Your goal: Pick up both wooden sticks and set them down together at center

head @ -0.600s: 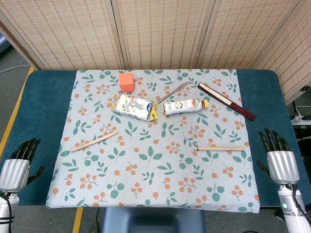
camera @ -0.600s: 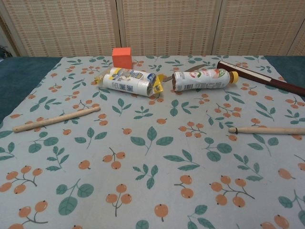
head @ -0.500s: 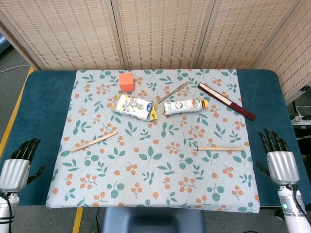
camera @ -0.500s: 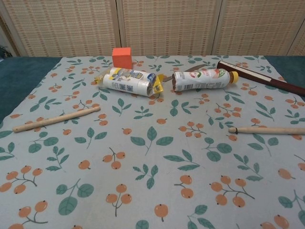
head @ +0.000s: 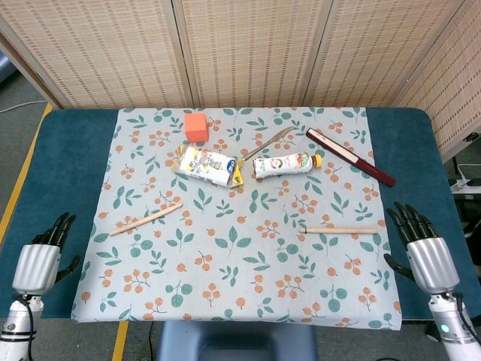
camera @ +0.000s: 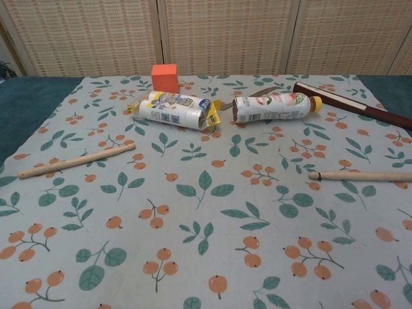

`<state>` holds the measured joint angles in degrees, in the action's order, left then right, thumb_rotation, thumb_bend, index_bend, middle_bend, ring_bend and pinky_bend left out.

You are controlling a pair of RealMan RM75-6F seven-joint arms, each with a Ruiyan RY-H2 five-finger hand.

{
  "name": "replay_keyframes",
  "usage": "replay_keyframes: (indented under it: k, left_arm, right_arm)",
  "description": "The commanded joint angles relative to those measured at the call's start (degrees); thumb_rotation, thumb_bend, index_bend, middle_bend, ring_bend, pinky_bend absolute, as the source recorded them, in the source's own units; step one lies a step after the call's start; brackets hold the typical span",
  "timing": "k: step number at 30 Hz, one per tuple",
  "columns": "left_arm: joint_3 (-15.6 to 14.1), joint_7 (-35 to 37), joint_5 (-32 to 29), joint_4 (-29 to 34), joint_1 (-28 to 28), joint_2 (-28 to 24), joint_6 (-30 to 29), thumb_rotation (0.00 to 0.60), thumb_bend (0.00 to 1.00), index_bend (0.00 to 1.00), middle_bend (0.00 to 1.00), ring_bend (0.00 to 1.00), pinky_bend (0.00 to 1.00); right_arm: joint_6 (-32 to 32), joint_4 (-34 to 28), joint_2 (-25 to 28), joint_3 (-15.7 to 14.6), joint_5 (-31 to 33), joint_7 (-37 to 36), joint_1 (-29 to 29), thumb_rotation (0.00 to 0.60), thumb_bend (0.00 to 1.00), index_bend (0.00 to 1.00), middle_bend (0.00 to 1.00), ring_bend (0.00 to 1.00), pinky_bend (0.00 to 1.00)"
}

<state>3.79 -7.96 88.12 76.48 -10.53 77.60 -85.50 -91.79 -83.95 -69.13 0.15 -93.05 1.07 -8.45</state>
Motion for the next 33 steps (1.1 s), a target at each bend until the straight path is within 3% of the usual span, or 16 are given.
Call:
replay_keyframes:
  k: [1,4,6,14,20,26,33]
  left_arm:
    - [1.2,-2.8,0.4,1.2,-2.6,1.0,2.3,0.6,0.29,0.04,0.07,0.74,0.79]
    - [2.5,-5.9,0.6,3.0,-5.2,1.6,4.2,0.6,0.29,0.05,0.15,0.94,0.97]
    - [3.2,-9.3,-0.2,4.8,-6.9,2.0,6.5,0.6,0.29,0.07,0.21,0.99,1.0]
    - [6.3,-24.0,-9.7,11.7,-11.9,5.4,14.9,0.6,0.3,0.13,0.29,1.0,1.0]
    - [7.1,-32.1,-17.0,14.5,-15.1,7.8,19.3,0.6,0.3,0.1,0.26,1.0,1.0]
    - [8.4,-38.4,-22.6,11.4,-17.6,13.6,18.2,0.6,0.3,0.17,0.26,1.0,1.0]
    - [8.3,-39.7,-25.1,7.5,-19.0,17.1,17.9,0.6,0.3,0.24,0.29,1.0,1.0]
  right_arm:
    - [-3.3,-0.3,1.5,-0.5,-1.6,-1.7,2.1,0.6,0.14,0.0,0.0,0.0,0.16]
    - [-4.3,-1.6,2.6,-0.4,-1.2,-1.4,3.2,0.6,0.14,0.0,0.0,0.0,0.16]
    - [-4.3,-2.4,3.2,-0.3,-0.9,-1.4,3.6,0.6,0.14,0.0,0.0,0.0,0.16]
    - [-2.1,-3.9,5.0,-0.3,-1.0,-3.0,3.5,0.6,0.14,0.0,0.0,0.0,0.16]
    - [-1.7,-3.9,4.9,0.1,-1.0,-3.4,3.6,0.6,0.14,0.0,0.0,0.0,0.16]
    - [-0.5,-4.1,5.4,-0.1,-1.5,-3.8,3.4,0.6,0.14,0.0,0.0,0.0,0.16]
    - [0.7,-4.4,5.8,-0.2,-1.4,-4.0,3.2,0.6,0.14,0.0,0.0,0.0,0.16]
